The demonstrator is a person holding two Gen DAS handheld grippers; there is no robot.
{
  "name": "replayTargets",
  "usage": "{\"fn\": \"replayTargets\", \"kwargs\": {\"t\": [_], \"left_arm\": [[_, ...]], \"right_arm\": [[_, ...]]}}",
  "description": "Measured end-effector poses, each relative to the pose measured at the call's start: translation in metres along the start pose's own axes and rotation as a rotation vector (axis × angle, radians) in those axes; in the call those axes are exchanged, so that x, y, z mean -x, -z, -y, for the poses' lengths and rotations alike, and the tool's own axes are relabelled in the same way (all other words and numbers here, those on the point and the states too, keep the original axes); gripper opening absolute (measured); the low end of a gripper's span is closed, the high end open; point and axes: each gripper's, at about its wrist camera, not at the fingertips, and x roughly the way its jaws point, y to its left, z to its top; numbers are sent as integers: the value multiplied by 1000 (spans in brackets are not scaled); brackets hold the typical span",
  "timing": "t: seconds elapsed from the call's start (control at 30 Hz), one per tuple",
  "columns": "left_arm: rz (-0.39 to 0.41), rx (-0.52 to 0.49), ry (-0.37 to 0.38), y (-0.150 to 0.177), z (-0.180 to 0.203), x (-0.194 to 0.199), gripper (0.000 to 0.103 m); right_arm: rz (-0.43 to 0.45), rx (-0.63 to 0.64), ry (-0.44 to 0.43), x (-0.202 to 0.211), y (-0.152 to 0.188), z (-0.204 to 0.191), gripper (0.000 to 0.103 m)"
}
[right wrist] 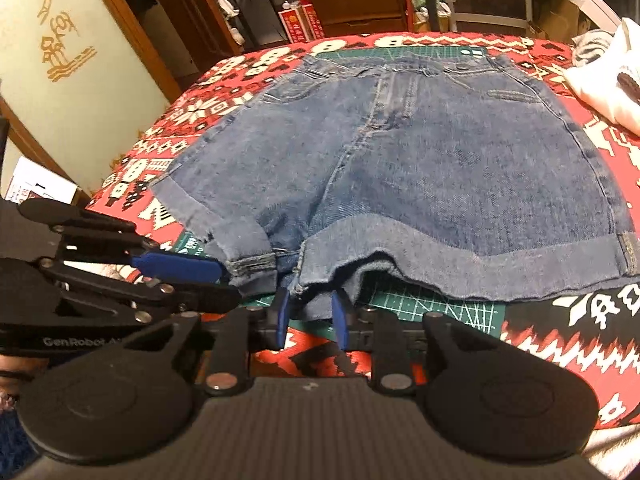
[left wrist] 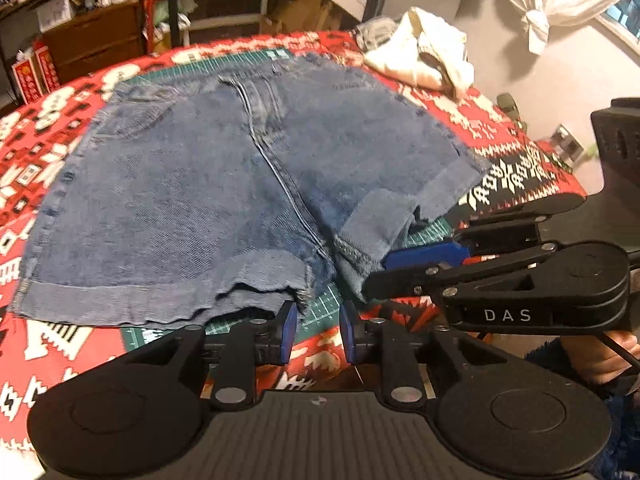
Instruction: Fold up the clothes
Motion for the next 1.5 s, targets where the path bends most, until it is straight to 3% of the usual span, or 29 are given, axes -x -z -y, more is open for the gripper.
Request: {"fn": "replayTargets", "kwargs": {"t": [0.27, 0.4, 0.53, 0.77, 0.9, 1.1, 1.27, 1.37, 1.5], "left_arm": [[-17, 8, -57, -3, -8, -16, 23], [-48, 30, -39, -4, -14, -26, 22], [-59, -7, -58, -6, -7, -31, 7], [-14, 75, 91, -12, -9, -1, 3], [0, 61, 96, -13, -1, 4, 3], [-111, 52, 82, -6, 4, -21, 4], [-74, 78, 89, -5, -4, -9, 10], [-31, 83, 78, -5, -7, 4, 22], [25, 77, 40, -6, -7, 20, 29]], "right_arm": [[9, -25, -10, -4, -3, 2, 26], [13, -24, -10, -10, -7, -2, 26], [-19, 8, 21, -20, -9, -7, 10], [-39, -18, 5, -15, -5, -5, 7], [-51, -39, -9, -12, -2, -3, 7], [-84, -53, -11, -13, 5, -1, 5], [-15, -42, 24, 5, 4, 1, 9], [24, -36, 63, 18, 2, 4, 12], [78, -30, 135, 31, -6, 18, 29]]}}
